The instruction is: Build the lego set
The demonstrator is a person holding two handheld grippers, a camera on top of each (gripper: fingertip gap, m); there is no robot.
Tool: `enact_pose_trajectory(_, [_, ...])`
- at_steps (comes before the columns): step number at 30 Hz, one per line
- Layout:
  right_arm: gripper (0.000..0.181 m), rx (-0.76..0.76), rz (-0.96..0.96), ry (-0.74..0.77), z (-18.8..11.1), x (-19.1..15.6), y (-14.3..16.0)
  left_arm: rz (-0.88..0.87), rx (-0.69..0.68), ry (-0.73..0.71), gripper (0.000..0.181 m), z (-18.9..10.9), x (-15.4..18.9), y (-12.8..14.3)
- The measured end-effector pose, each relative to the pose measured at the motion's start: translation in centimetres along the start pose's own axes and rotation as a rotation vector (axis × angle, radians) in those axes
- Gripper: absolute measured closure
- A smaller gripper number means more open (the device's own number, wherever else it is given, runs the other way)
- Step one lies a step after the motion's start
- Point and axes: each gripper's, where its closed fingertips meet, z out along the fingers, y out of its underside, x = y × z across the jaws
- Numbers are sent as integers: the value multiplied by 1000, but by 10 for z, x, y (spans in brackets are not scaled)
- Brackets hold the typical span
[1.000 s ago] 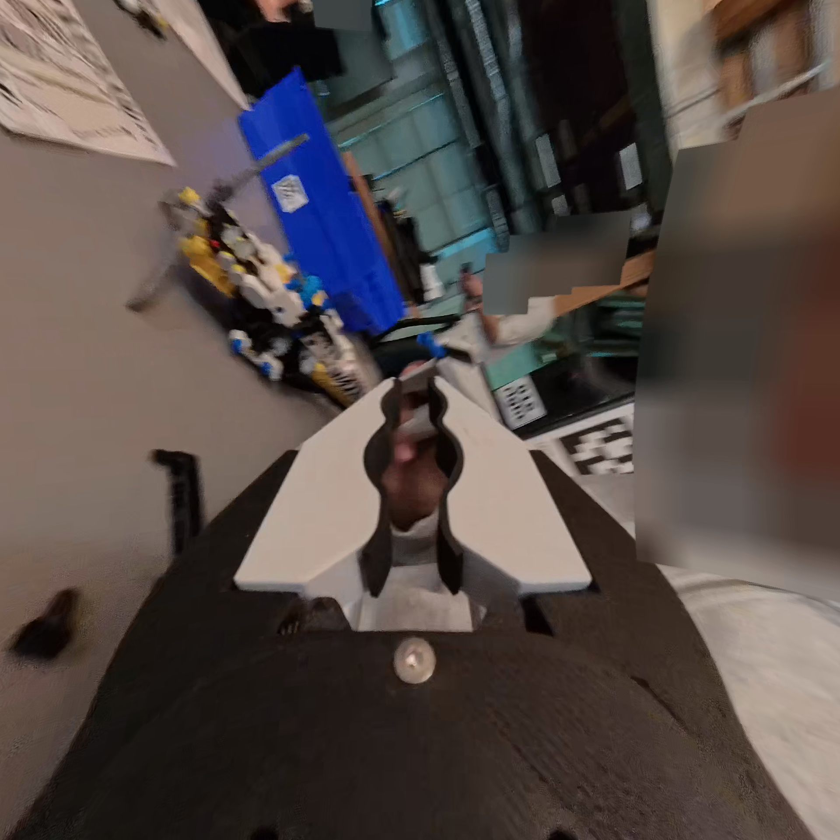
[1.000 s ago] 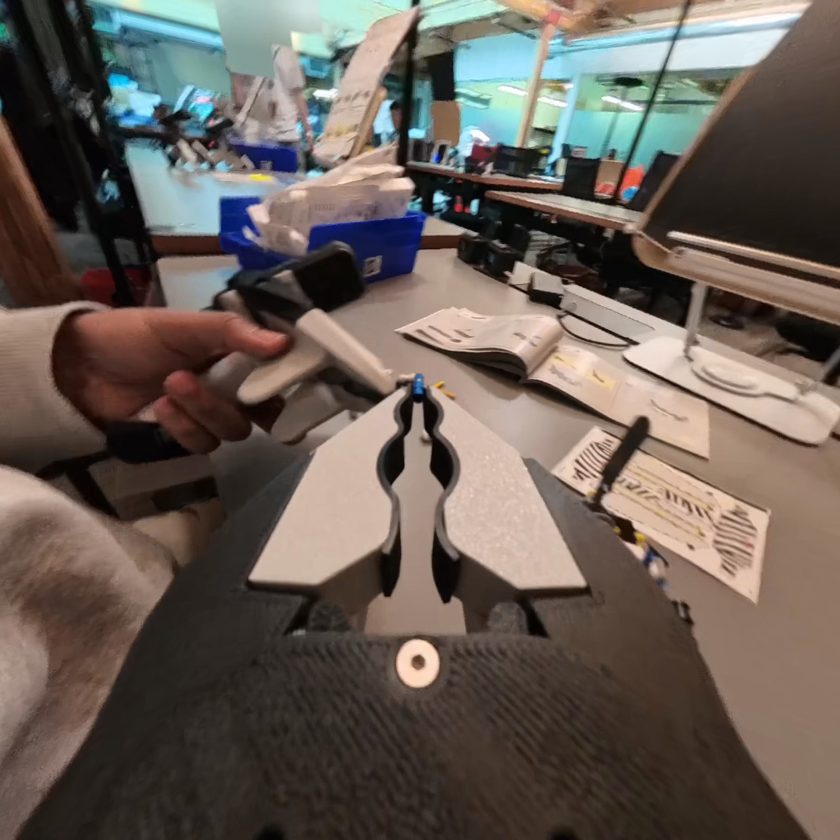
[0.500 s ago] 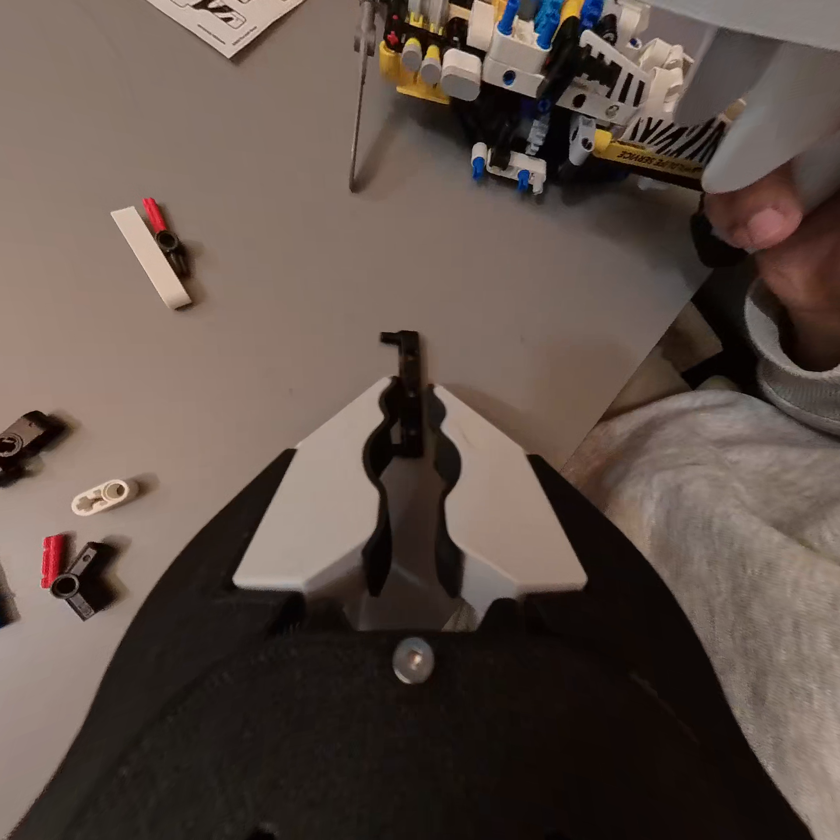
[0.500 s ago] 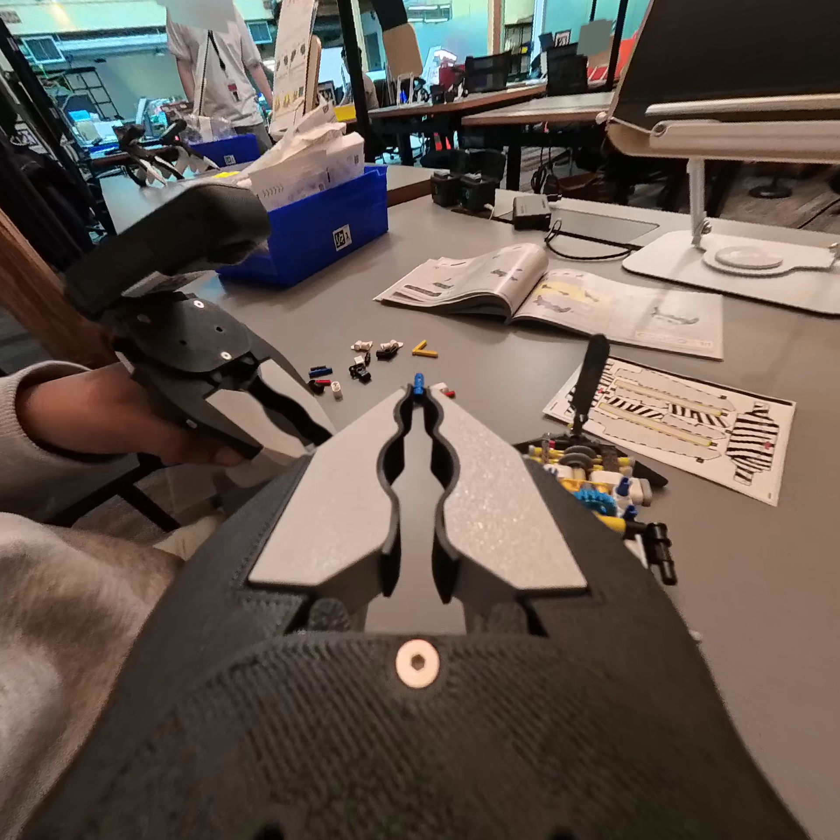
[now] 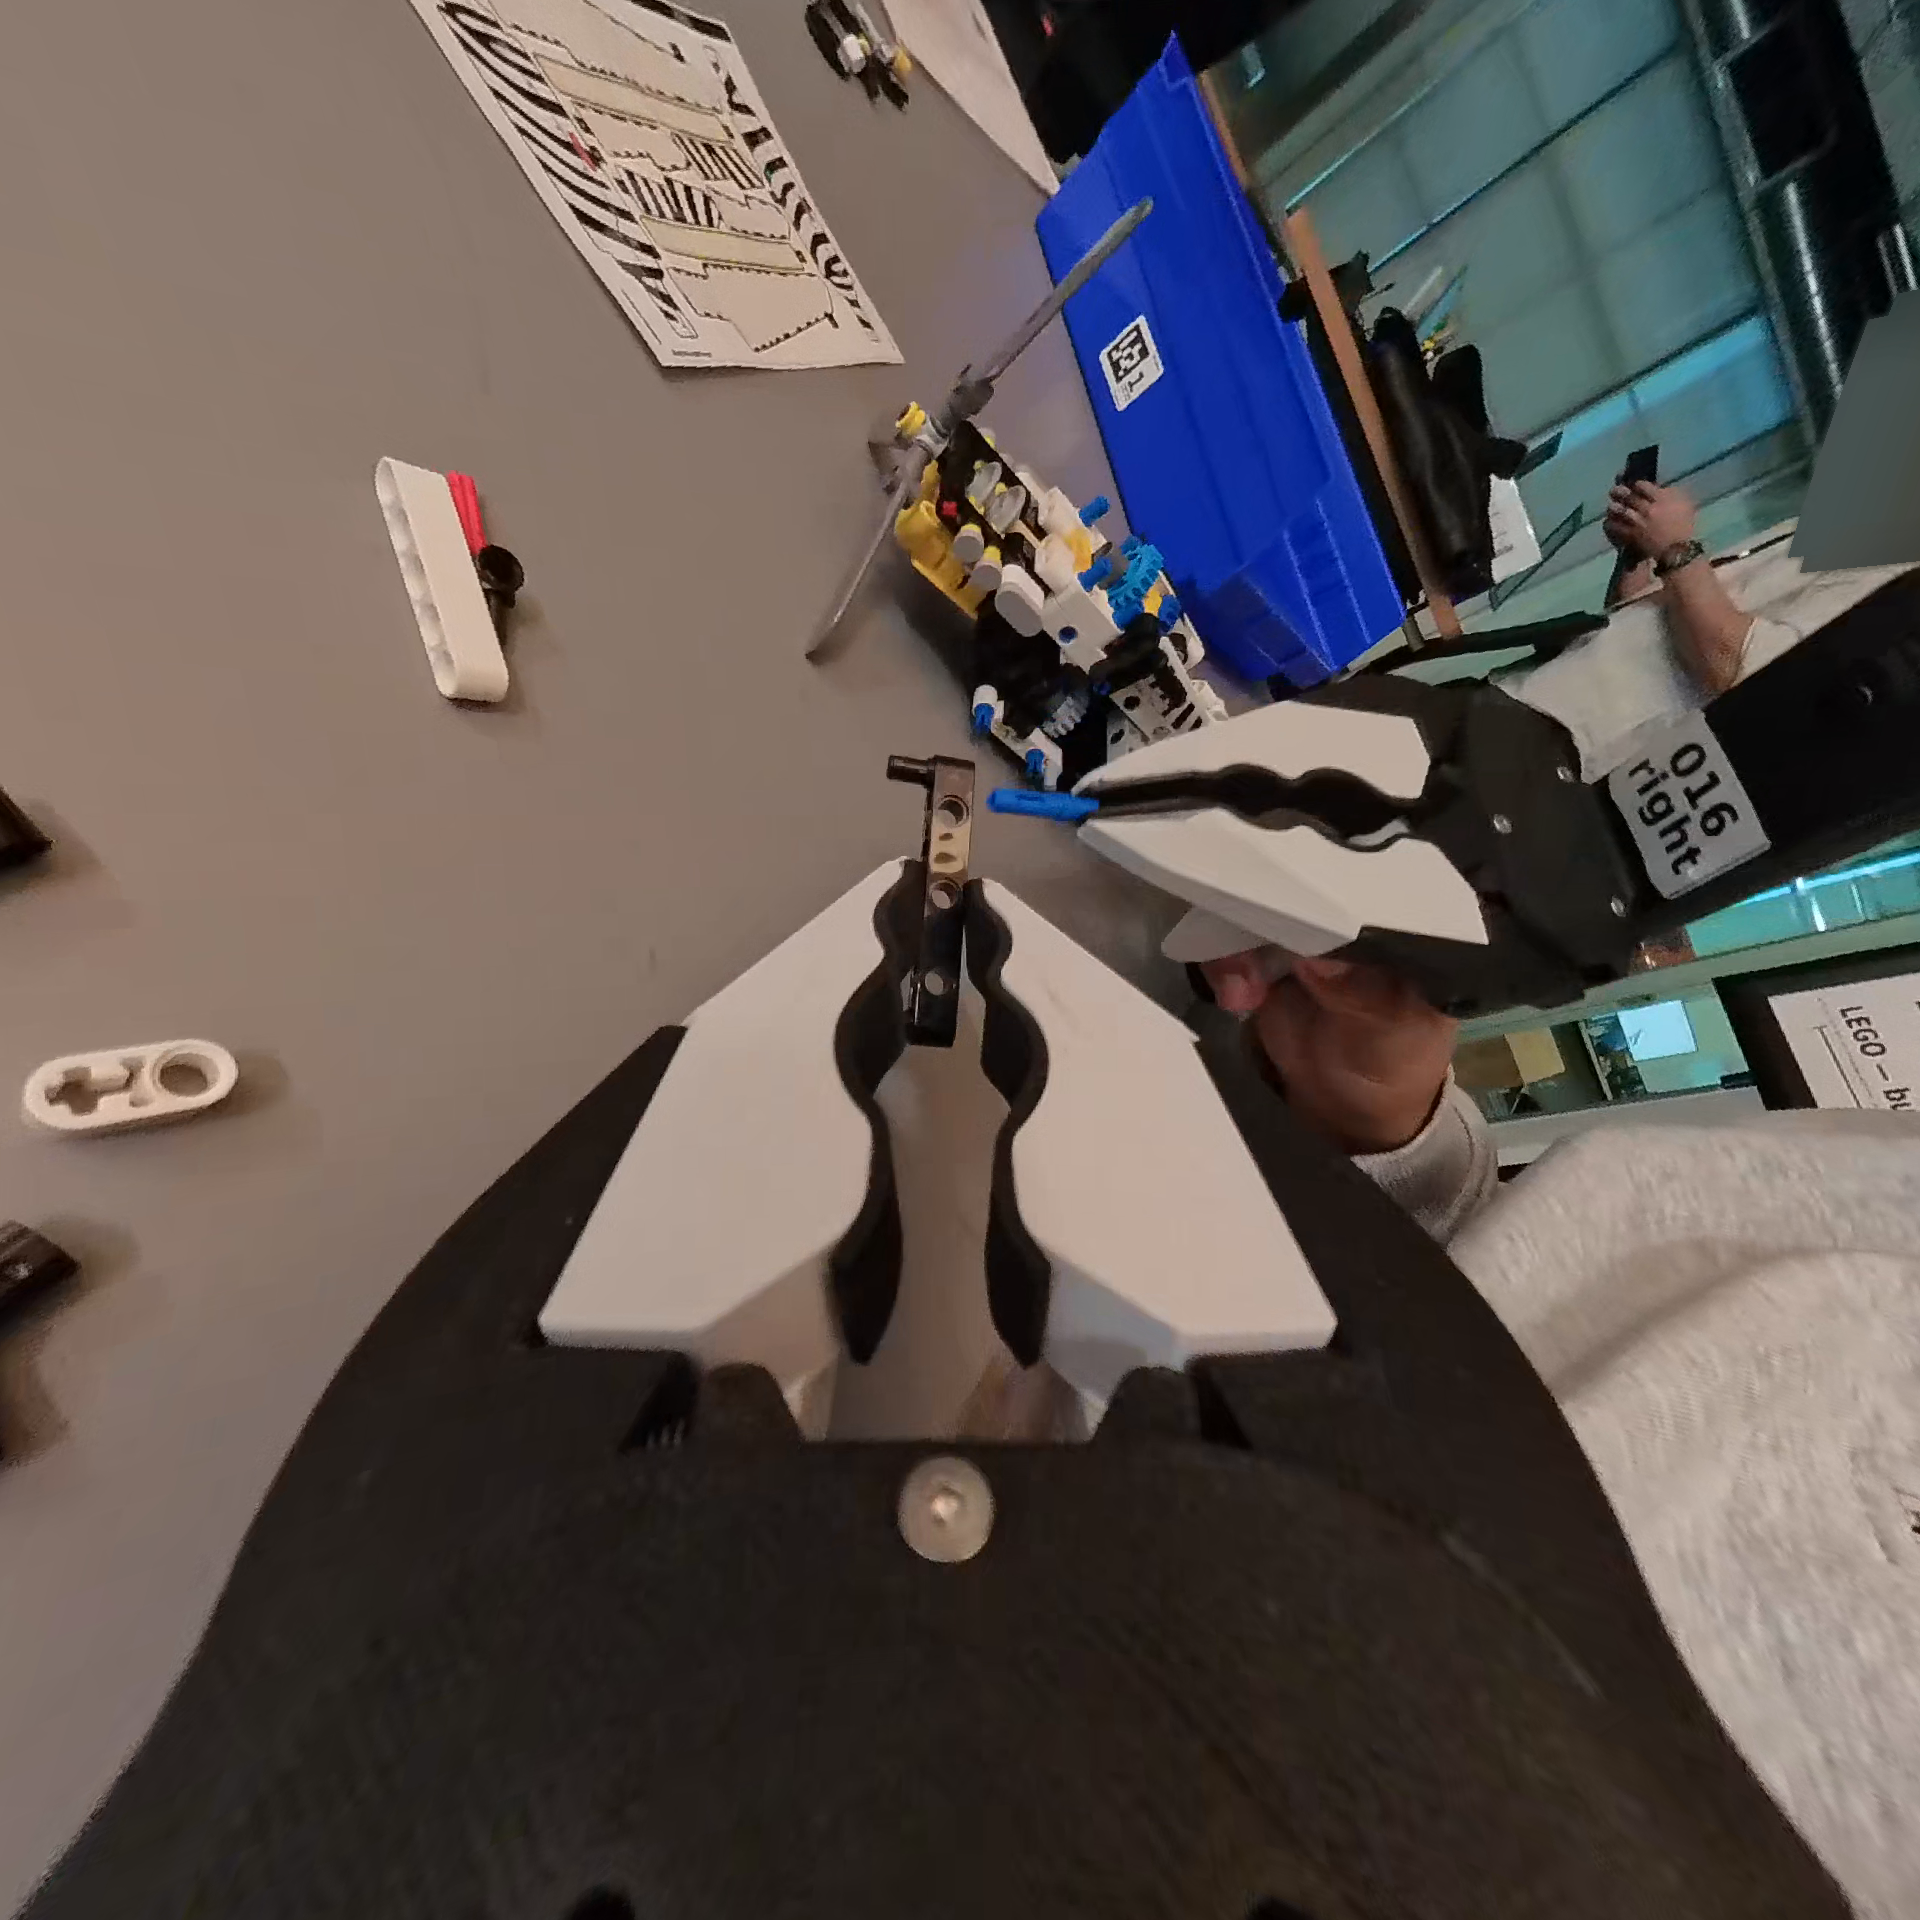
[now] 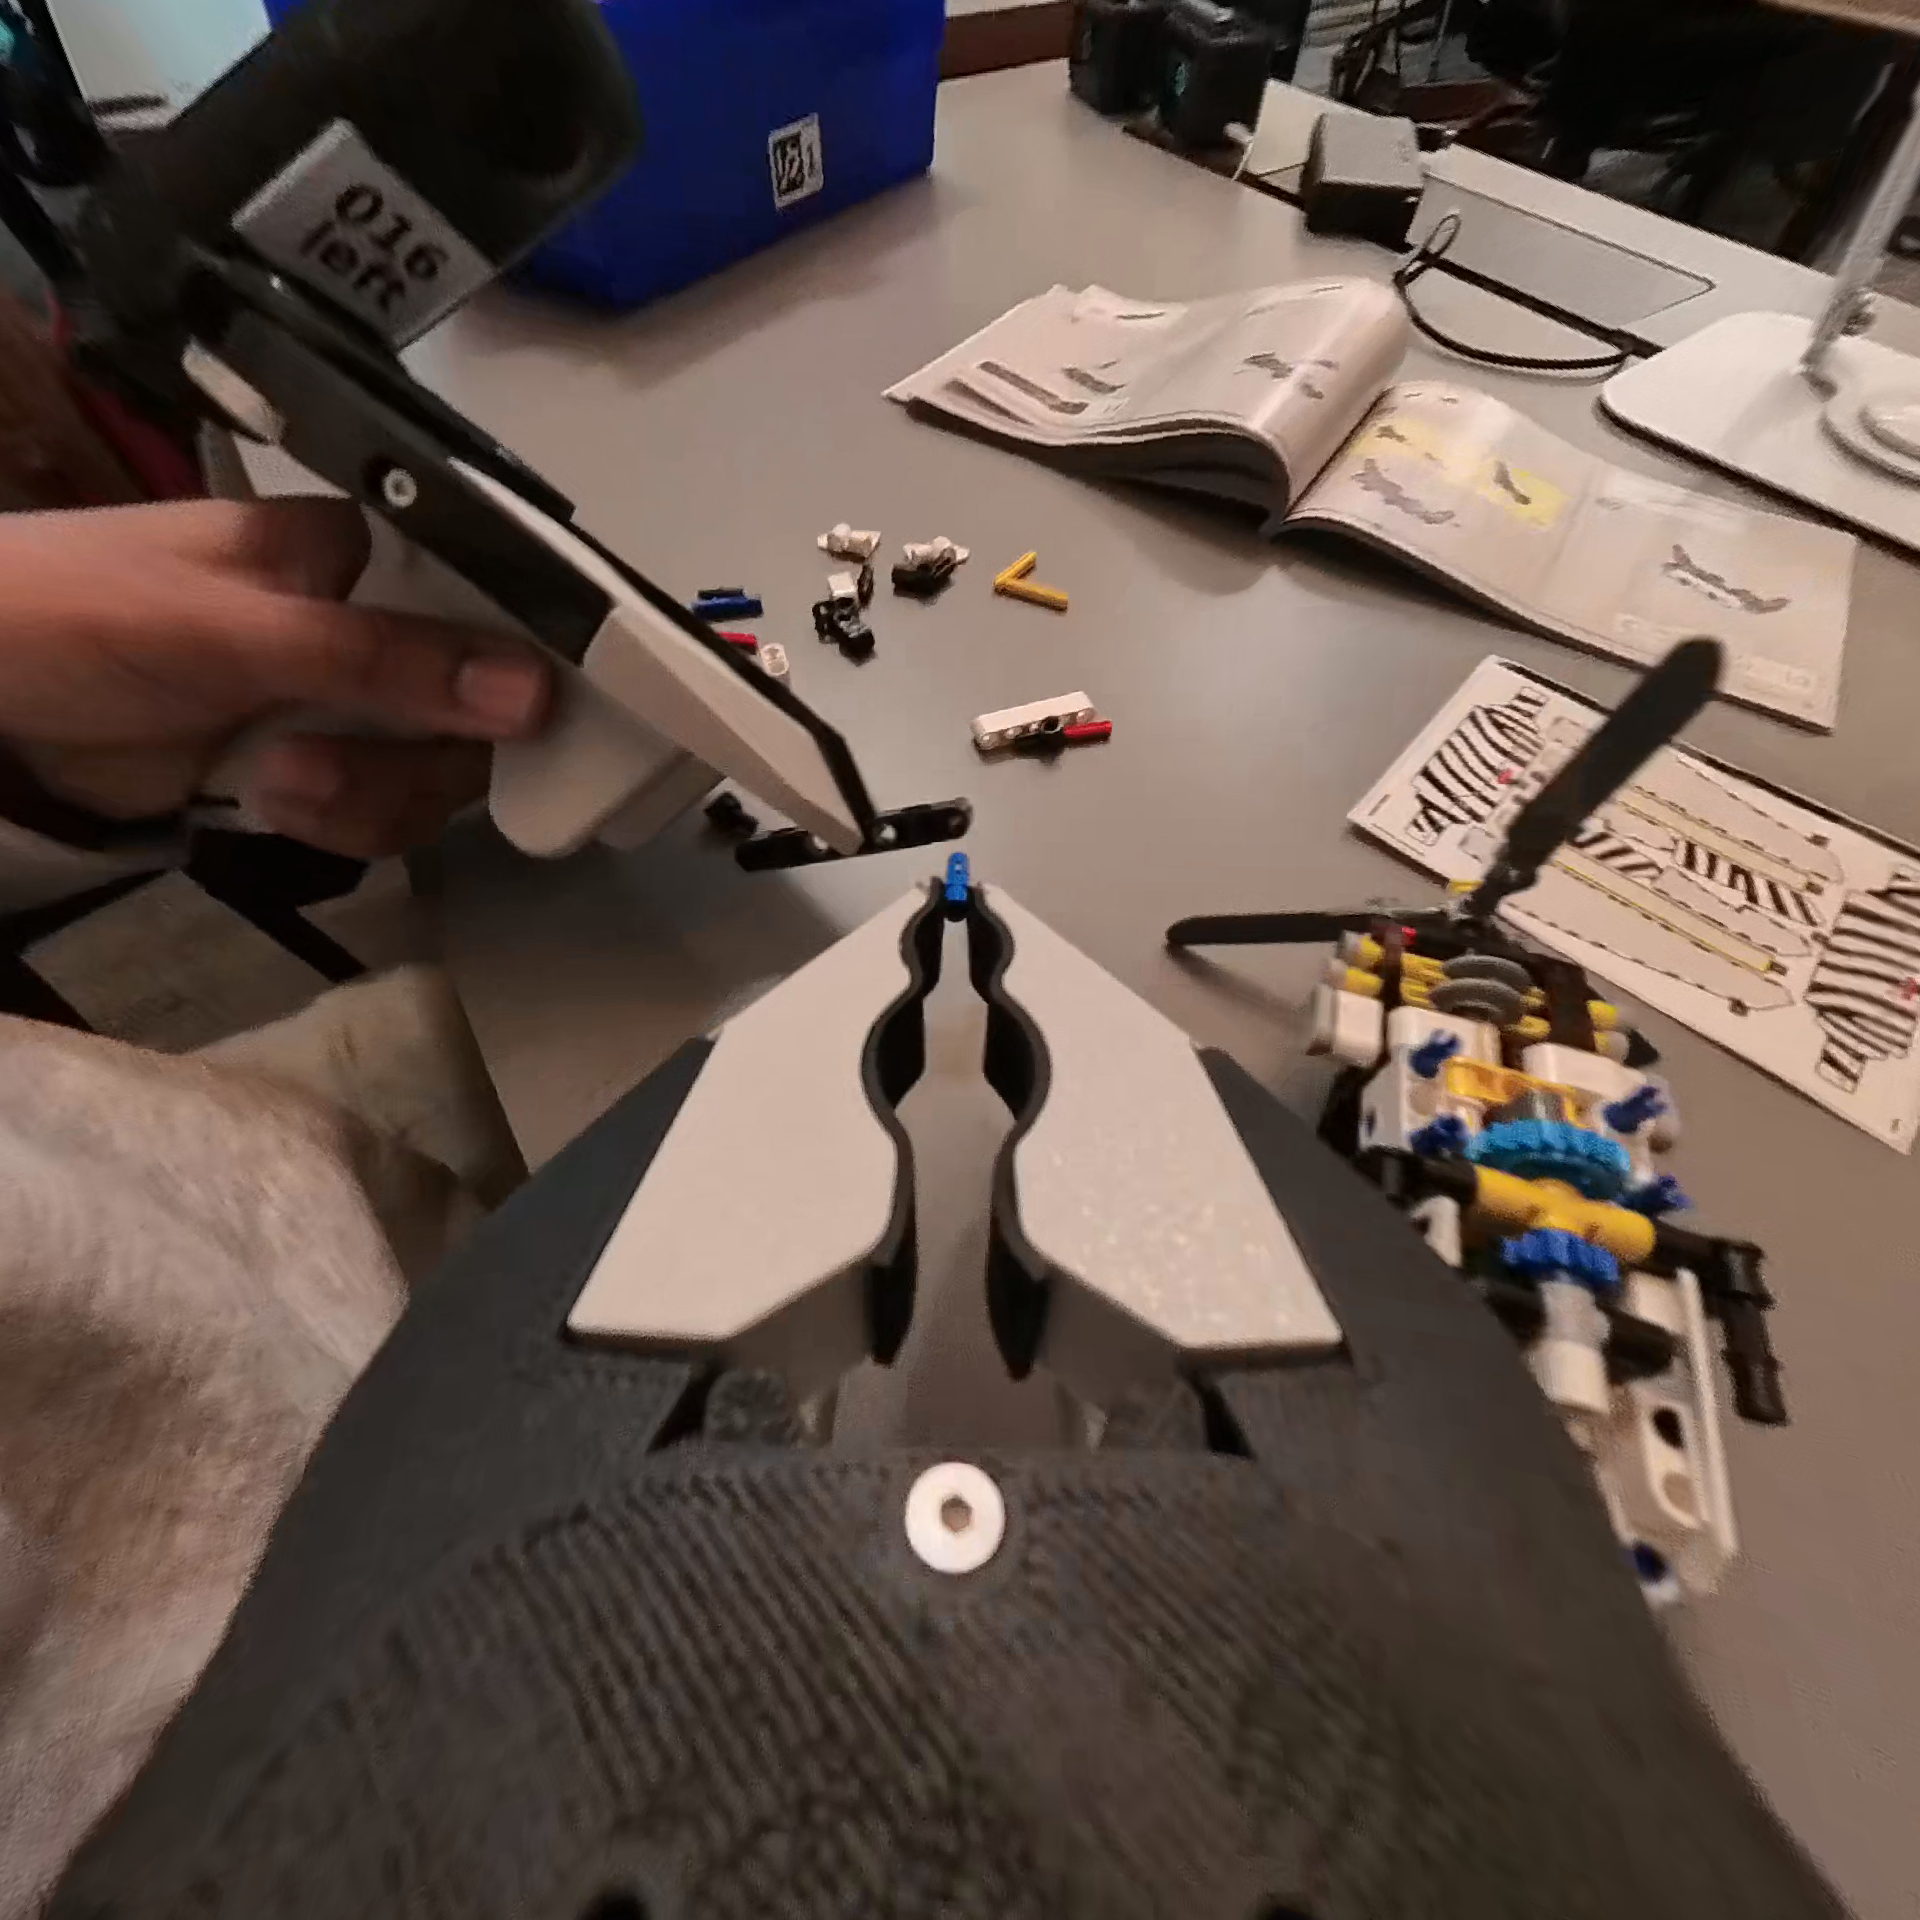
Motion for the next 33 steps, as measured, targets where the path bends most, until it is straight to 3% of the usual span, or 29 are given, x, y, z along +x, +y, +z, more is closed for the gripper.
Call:
enact_pose_trajectory(19, [179, -10, -37, 0, 9, -11, 4, 5, 42, 6, 176, 6, 0, -2])
enact_pose_trajectory(33, [179, -24, 44, 1, 11, -6, 10, 153, 52, -127, 175, 13, -6, 1])
